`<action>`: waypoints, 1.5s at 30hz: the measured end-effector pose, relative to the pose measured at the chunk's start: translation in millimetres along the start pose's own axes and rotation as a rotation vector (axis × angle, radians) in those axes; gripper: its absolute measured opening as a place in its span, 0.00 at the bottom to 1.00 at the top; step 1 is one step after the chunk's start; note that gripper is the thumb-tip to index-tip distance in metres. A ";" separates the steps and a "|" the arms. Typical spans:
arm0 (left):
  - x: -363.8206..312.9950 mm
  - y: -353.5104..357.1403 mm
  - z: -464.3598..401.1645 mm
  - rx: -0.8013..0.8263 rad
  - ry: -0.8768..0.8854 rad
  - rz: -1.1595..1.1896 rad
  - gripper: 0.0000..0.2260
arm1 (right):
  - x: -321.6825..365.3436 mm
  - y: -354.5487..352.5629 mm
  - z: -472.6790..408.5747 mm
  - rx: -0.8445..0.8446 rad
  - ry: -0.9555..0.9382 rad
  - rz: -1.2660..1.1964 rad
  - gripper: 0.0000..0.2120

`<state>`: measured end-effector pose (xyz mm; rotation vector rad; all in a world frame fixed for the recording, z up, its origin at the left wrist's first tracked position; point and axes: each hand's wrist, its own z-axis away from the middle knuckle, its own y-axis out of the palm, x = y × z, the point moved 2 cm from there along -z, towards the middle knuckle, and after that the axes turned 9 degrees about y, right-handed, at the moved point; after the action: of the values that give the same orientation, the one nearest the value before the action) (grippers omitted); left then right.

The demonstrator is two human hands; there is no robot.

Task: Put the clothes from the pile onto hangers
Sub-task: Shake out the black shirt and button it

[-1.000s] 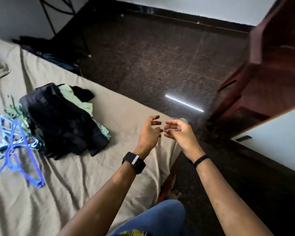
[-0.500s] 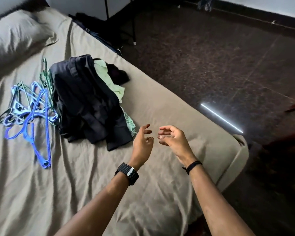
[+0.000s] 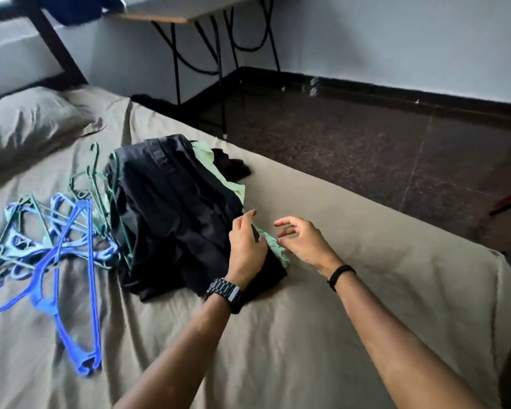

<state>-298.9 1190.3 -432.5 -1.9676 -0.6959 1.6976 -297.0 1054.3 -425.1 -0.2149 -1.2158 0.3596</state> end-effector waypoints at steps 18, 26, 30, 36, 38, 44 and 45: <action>101.1 -135.2 -76.6 -0.048 -0.072 -0.386 0.31 | 120.4 125.2 -77.7 -0.044 -0.124 0.614 0.18; 130.5 -109.0 -98.7 -0.147 -0.013 -0.646 0.27 | 98.6 133.8 -120.1 -0.081 -0.150 0.585 0.27; 131.4 -102.1 -108.1 -0.127 -0.031 -0.670 0.26 | 99.5 142.2 -125.9 -0.235 -0.232 0.622 0.24; 121.7 -121.1 -106.7 -0.167 -0.042 -0.427 0.20 | 100.9 152.6 -114.6 -0.244 -0.260 0.605 0.13; 118.5 -128.9 -103.9 -0.187 -0.061 -0.315 0.21 | 104.5 146.6 -108.3 -0.267 -0.263 0.566 0.13; 99.6 -146.9 -94.8 -0.308 -0.174 -0.043 0.25 | 115.7 114.6 -70.8 -0.216 -0.304 0.551 0.09; 95.3 -148.8 -93.0 -0.339 -0.171 0.045 0.26 | 117.8 110.1 -61.4 -0.171 -0.318 0.573 0.07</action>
<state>-208.4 1364.9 -398.4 -2.0856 -1.0693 1.8923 -220.8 1202.8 -381.4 -0.6805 -1.4896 0.8103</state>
